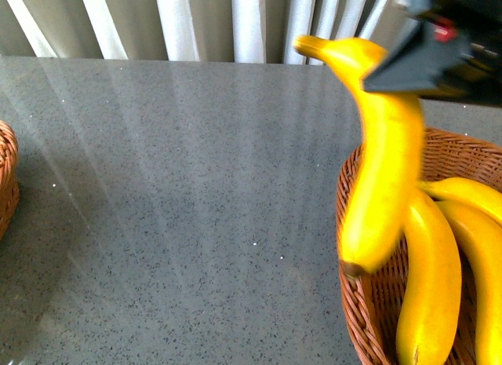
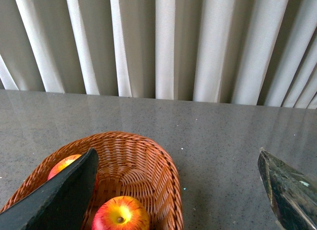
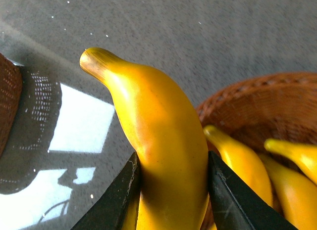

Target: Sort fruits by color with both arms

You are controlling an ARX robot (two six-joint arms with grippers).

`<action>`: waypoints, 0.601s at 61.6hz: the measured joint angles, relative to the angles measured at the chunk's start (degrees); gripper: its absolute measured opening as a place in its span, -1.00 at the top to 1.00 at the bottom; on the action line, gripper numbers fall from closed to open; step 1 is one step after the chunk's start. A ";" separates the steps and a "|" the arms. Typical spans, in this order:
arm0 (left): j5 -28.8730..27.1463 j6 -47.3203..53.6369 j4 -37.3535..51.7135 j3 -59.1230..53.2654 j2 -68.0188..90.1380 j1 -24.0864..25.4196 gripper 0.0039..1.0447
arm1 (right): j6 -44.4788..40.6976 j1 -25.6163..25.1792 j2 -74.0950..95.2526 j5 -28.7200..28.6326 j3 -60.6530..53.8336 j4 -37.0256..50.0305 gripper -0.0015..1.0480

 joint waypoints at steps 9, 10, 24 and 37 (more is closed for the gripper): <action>0.00 0.00 0.00 0.00 0.00 0.00 -0.83 | -3.76 -8.61 -7.78 -7.06 -7.98 -1.18 0.43; 0.00 -0.02 -0.02 0.00 0.00 0.00 -0.83 | -4.33 -9.77 -8.15 -8.07 -8.70 -1.20 0.43; 0.00 0.00 -0.02 0.00 0.00 0.00 -0.83 | -10.14 -18.80 -4.72 -11.63 -13.25 2.60 0.44; 0.00 -0.02 -0.02 0.00 0.00 0.00 -0.83 | -10.21 -17.05 2.78 -10.34 -13.60 10.56 0.37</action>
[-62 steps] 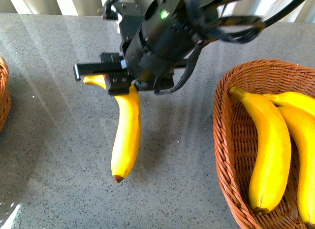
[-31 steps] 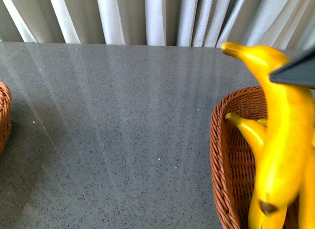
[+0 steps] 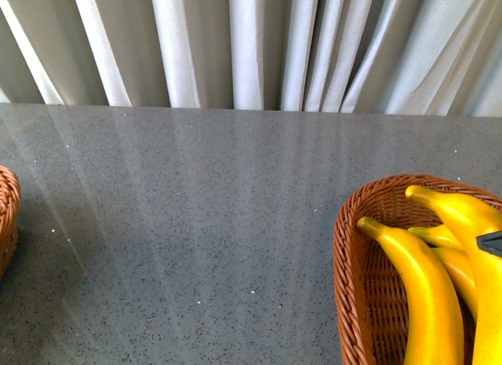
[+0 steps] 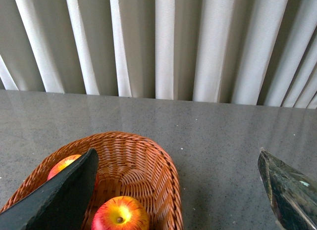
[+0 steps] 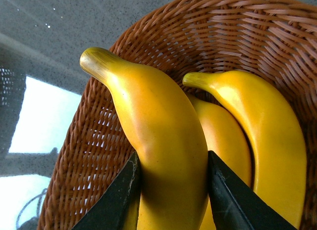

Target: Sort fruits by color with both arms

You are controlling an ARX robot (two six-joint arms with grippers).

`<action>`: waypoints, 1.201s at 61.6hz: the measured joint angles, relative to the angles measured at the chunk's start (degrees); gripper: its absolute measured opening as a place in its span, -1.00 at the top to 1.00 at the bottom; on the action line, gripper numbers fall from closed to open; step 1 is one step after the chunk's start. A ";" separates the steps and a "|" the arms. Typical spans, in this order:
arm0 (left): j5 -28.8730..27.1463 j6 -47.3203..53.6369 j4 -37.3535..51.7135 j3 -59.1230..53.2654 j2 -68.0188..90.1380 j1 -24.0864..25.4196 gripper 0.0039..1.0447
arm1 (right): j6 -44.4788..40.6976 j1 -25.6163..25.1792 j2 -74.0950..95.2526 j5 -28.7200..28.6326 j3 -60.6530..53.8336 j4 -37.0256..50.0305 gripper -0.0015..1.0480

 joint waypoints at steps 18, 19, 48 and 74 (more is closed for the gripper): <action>0.00 0.02 0.02 0.00 0.00 0.00 -0.83 | 2.54 1.62 0.33 -1.51 -1.55 8.07 -0.57; 0.00 0.02 0.00 0.00 0.00 0.00 -0.83 | 2.89 1.55 -0.09 -1.60 -1.86 8.41 -0.60; 0.00 0.02 0.00 0.00 0.00 0.00 -0.83 | 1.42 3.23 -14.82 27.08 -21.79 52.76 -0.06; 0.00 0.00 0.00 0.00 0.00 0.00 -0.83 | 0.22 3.43 -30.73 27.04 -30.29 45.16 0.97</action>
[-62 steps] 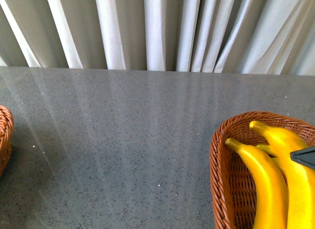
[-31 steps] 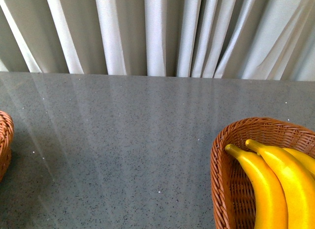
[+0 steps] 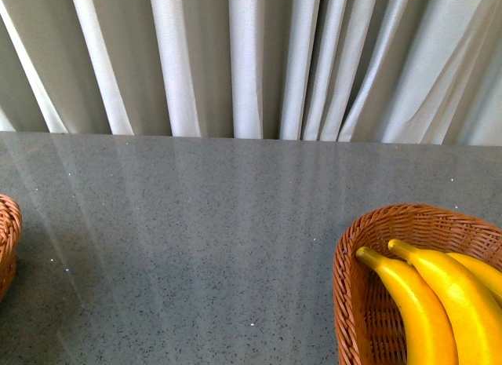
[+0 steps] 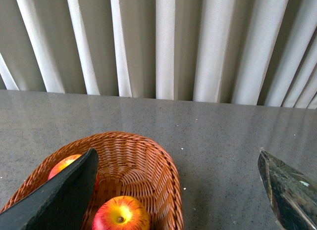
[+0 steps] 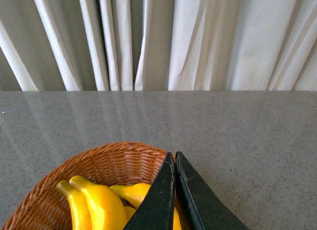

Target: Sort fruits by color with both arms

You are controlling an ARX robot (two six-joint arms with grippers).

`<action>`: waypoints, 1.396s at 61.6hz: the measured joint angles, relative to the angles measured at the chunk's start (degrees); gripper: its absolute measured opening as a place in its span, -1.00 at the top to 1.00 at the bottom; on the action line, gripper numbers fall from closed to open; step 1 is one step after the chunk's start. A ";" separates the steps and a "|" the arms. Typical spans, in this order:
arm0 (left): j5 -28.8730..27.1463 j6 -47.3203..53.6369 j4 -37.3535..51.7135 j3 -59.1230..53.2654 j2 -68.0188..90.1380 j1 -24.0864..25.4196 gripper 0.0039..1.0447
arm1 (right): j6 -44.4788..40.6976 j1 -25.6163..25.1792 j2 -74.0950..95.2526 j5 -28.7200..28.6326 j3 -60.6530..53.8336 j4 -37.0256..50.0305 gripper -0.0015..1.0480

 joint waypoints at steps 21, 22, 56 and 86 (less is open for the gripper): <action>0.00 0.02 0.00 0.00 0.00 0.00 -0.83 | 0.00 0.00 -16.59 0.00 -1.05 -14.23 0.97; 0.00 0.00 0.00 0.00 0.00 0.00 -0.83 | 0.00 0.00 -16.90 0.00 -1.05 -14.49 0.97; 0.00 0.02 0.00 0.00 0.00 0.00 -0.83 | 0.00 0.00 -33.70 0.00 -1.11 -30.47 0.97; 0.00 0.02 0.00 0.00 0.00 0.00 -0.83 | 0.00 0.02 -41.48 -0.02 -1.09 -38.29 0.97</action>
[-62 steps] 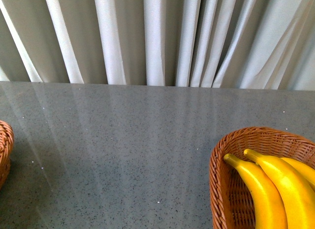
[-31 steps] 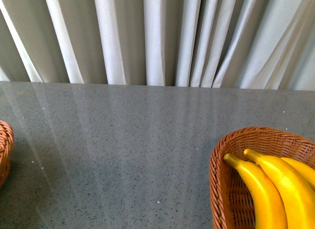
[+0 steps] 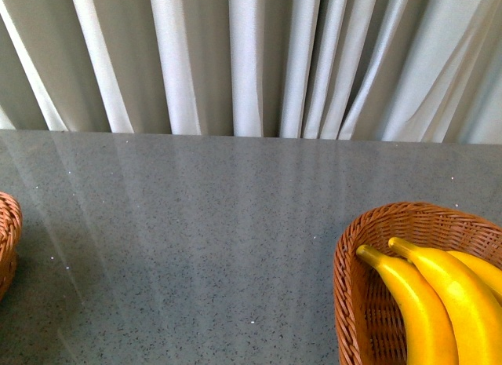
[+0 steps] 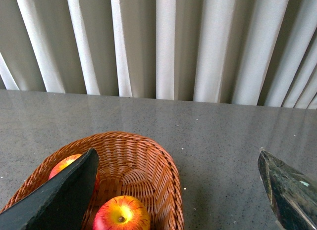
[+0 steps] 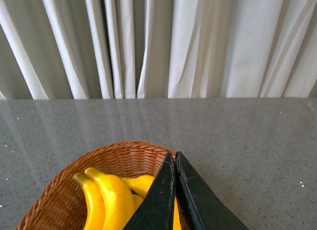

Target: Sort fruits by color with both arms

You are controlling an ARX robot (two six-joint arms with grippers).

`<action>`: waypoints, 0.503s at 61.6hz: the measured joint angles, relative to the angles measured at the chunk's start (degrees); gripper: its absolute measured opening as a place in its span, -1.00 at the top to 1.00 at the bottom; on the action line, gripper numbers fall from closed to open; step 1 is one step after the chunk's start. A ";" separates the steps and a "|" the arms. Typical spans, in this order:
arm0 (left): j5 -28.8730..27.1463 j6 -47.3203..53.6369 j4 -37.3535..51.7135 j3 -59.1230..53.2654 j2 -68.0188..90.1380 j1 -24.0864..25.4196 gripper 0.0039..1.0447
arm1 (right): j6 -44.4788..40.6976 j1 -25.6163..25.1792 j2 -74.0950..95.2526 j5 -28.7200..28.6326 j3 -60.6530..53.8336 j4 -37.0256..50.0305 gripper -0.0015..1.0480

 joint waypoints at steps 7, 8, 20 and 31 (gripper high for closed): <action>-0.02 -0.02 0.00 0.00 0.00 0.00 -0.83 | 0.00 0.00 -8.24 0.00 0.00 -9.27 0.97; 0.00 -0.02 0.00 0.00 0.00 0.00 -0.83 | -0.02 0.00 -8.83 0.02 0.00 -9.40 0.97; 0.00 0.00 0.00 0.00 0.00 0.00 -0.83 | 0.00 0.00 -9.35 0.04 0.00 -9.68 0.97; 0.00 0.00 0.00 0.00 0.00 0.00 -0.83 | 0.00 0.00 -9.42 0.02 0.00 -9.70 0.97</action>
